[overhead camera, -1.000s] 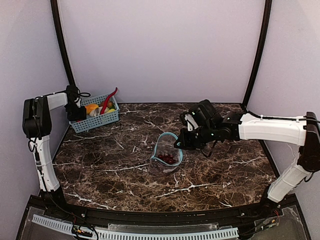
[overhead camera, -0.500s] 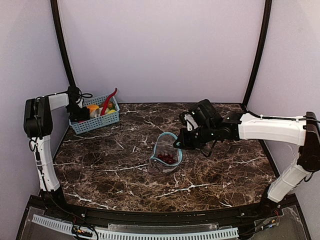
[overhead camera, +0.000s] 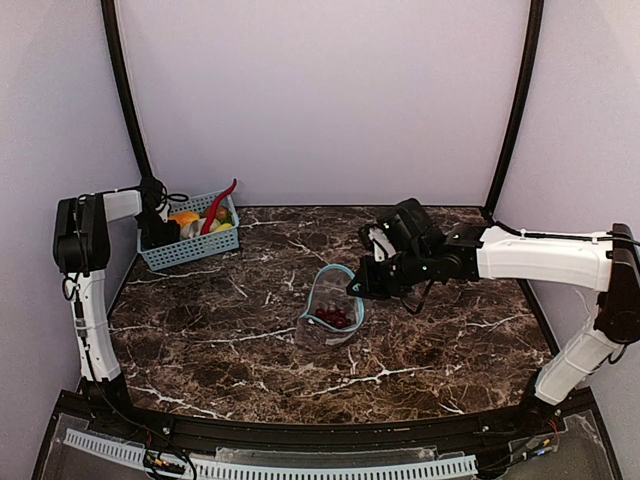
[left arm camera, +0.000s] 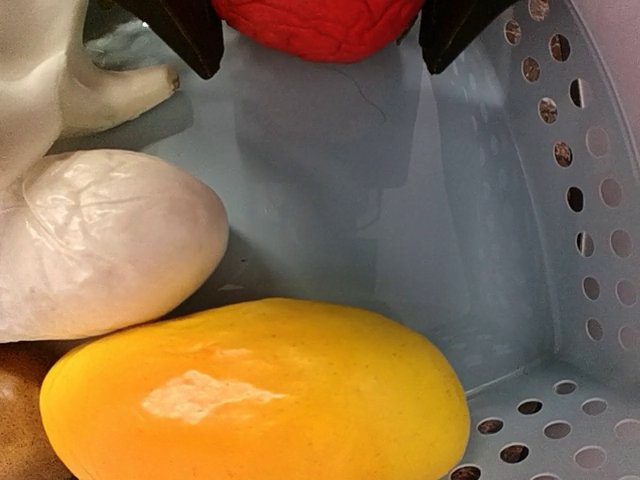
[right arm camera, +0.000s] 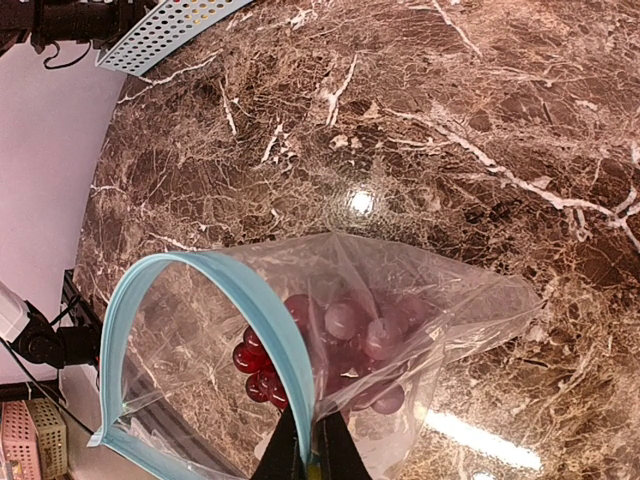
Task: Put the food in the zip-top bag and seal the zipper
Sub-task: Pick up the fake fruit from the bin, then place the fake fruit in the zipper food storage bag.
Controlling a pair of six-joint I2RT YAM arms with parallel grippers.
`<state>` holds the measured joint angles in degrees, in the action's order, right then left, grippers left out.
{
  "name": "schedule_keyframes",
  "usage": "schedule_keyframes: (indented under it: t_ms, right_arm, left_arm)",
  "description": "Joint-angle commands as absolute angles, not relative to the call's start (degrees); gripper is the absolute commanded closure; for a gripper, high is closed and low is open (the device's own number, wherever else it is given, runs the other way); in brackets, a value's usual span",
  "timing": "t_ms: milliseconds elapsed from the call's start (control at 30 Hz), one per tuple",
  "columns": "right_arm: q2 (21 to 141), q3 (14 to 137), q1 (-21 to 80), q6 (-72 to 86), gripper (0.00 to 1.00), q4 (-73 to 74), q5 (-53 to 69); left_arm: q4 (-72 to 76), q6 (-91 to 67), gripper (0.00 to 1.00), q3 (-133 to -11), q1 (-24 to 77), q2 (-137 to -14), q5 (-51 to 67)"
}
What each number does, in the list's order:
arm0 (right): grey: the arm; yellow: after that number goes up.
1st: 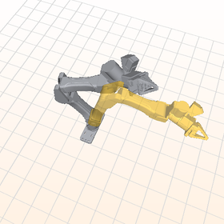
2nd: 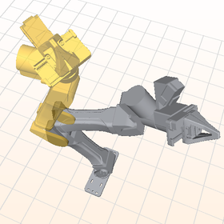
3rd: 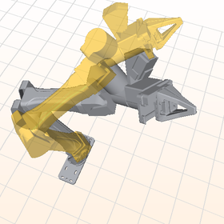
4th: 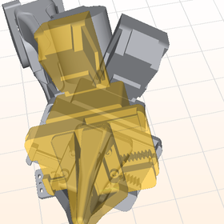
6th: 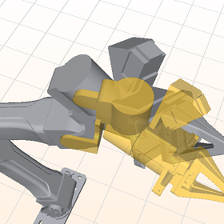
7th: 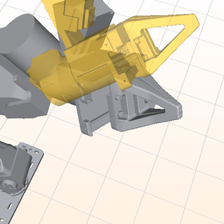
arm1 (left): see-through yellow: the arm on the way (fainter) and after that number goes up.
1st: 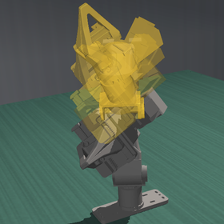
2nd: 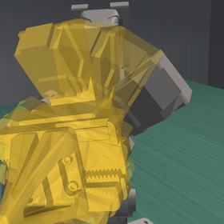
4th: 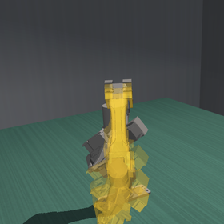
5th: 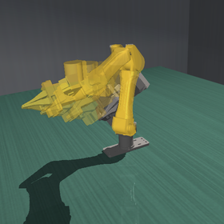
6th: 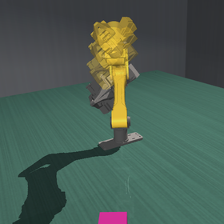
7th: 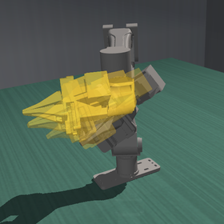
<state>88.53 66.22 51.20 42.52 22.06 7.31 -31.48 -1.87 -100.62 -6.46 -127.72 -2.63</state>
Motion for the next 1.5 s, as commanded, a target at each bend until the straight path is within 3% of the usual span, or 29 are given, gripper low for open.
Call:
schedule_keyframes:
  t_ms: [0,433,667,867,1100,1467]
  right_arm:
    - [88.8,67.6,51.0,43.0,0.95,20.7,7.2]
    - [89.4,68.7,51.0,42.3,0.95,20.8,7.5]
    - [88.9,68.7,51.0,42.2,0.95,20.8,7.5]
    - [88.9,69.5,51.0,41.6,0.95,20.8,8.1]
    - [90.1,71.3,51.1,40.9,0.95,20.9,9.2]
    - [91.2,73.0,51.8,41.4,0.96,20.5,9.9]
  left_arm:
    - [-36.1,-1.7,0.44,-102.2,-5.9,-126.3,-2.4]
    - [-29.4,-2.7,0.49,-93.1,-5.9,-105.2,-0.3]
    - [-28.1,-5.2,0.50,-86.7,-4.4,-94.9,12.8]
    - [-27.8,-8.3,0.50,-77.0,7.9,-81.2,20.8]
    - [-18.2,-22.4,0.50,-66.3,30.5,-67.7,21.9]
    - [-8.9,-31.9,0.50,-65.1,53.7,-75.3,9.6]
